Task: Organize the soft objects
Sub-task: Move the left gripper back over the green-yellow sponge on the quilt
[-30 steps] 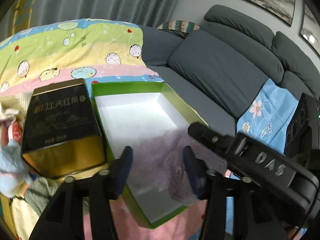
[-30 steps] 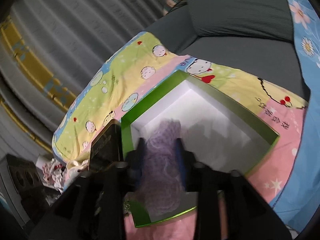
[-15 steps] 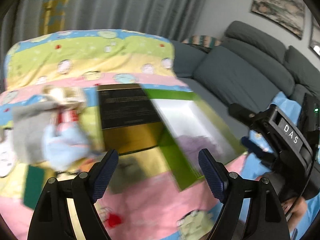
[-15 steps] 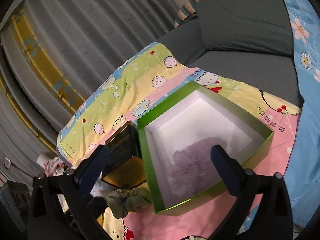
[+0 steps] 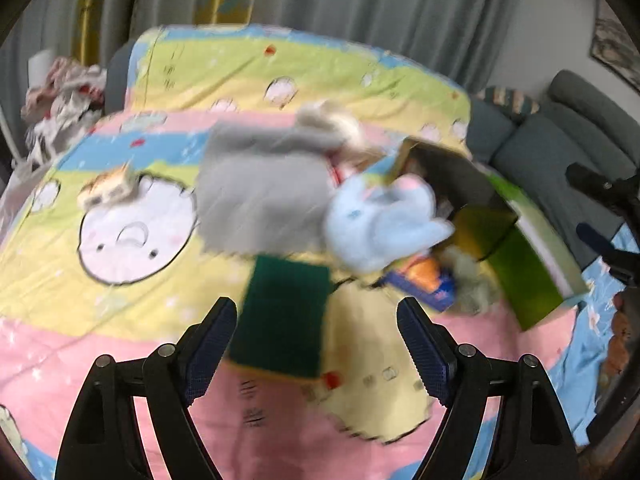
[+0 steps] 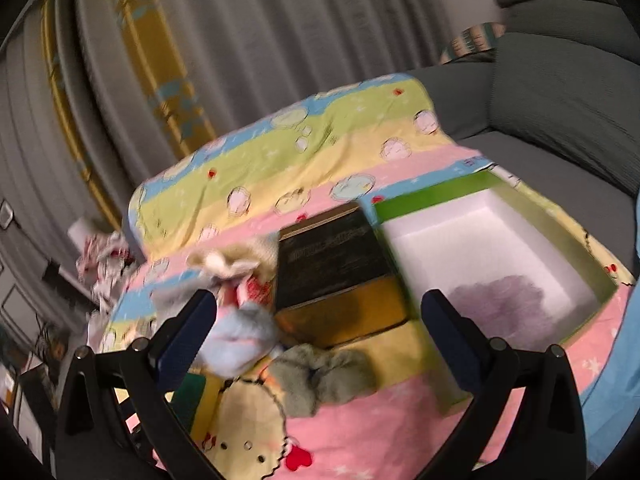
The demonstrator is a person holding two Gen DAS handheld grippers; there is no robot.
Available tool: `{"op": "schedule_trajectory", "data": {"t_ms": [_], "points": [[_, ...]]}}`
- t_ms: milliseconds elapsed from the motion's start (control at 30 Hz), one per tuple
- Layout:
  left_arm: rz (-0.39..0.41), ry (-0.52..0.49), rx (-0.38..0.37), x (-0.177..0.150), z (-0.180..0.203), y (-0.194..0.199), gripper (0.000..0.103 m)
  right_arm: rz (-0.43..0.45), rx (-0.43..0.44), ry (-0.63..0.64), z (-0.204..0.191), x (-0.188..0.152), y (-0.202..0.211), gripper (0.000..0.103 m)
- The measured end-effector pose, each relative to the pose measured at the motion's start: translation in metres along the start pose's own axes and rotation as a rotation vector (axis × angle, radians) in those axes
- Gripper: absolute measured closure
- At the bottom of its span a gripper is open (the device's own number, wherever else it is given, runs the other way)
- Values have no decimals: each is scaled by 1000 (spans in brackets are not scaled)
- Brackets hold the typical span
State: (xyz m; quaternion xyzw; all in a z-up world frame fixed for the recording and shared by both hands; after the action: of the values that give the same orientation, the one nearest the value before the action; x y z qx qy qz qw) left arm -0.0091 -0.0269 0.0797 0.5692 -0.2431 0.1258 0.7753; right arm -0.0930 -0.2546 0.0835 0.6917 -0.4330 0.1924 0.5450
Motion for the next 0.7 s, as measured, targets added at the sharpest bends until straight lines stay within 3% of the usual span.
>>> {"op": "schedule_trajectory", "data": {"t_ms": [267,433,700], "points": [[11,80,-25,-1,-34,3,20,-127,135,57,-41,-23,-34,1],[-13,111,-5,-2,-47,0,20,-173,113,81,-58,-39,-55,1],[-49,155,4,-2,-62,-4,20,-264,217,96,-74,-54,-72,1]]}}
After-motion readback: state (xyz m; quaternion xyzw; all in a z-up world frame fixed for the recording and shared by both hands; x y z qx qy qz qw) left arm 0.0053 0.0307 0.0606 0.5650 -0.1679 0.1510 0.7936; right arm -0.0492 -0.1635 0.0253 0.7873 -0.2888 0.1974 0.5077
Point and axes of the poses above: each gripper's, at about its wrist camera, not at the fingertips, and y roughly against the way its jaws point, z to its right, x to its top, the point moved 1 cm from there along -y, roughly the way its jaws point, and after that the axes turned 10 degrees about -z, right-handed, at the moved point
